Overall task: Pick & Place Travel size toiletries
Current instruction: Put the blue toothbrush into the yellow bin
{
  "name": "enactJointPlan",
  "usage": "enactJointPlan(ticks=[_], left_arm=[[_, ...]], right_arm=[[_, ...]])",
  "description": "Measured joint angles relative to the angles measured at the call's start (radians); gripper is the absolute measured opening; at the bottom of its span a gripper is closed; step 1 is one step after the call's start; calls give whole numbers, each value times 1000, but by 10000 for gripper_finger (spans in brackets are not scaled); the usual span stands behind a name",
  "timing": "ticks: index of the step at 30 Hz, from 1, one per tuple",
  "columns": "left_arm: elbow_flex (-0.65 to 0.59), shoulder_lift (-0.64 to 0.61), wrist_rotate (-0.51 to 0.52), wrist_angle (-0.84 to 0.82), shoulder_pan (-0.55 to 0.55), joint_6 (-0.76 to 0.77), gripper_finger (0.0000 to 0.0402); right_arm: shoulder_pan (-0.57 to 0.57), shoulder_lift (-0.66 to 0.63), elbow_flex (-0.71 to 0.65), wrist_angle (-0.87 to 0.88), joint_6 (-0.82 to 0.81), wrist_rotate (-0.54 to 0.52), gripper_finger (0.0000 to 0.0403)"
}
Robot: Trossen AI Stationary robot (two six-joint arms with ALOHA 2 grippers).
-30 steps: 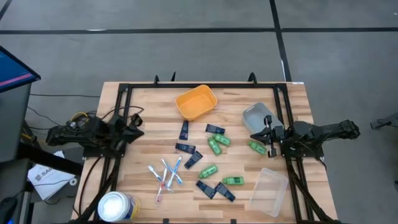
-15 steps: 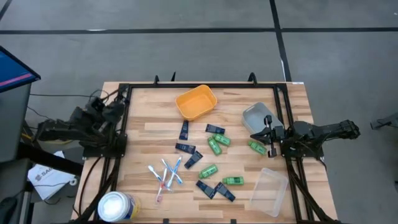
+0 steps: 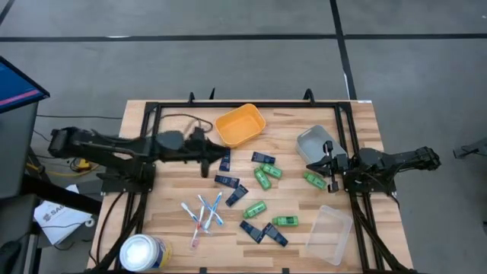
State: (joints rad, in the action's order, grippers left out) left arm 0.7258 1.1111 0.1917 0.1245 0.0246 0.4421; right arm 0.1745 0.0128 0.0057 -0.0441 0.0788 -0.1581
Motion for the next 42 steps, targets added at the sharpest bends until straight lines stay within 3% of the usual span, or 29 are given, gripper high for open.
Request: enactJointPlan(ticks=[8,12,16,28,31,37,42], left_arm=[[1,193,74,-97,-30,238,178],[1,245,64,-122,-24,290,181],[46,247,50,-292,-24,323,166],[423,205,55,-839,-24,193,111],[432,211,22,-927,-24,219,95],[400,211,-114,-935,34,176,92],[372,210,-138,-931,144,-17,118]], right_arm=[[0,0,0,4,0,0,0],[0,0,0,5,0,0,0],[0,0,0,5,0,0,0],[0,0,0,6,0,0,0],[0,0,0,6,0,0,0],[0,0,0,6,0,0,0],[0,0,0,6,0,0,0]])
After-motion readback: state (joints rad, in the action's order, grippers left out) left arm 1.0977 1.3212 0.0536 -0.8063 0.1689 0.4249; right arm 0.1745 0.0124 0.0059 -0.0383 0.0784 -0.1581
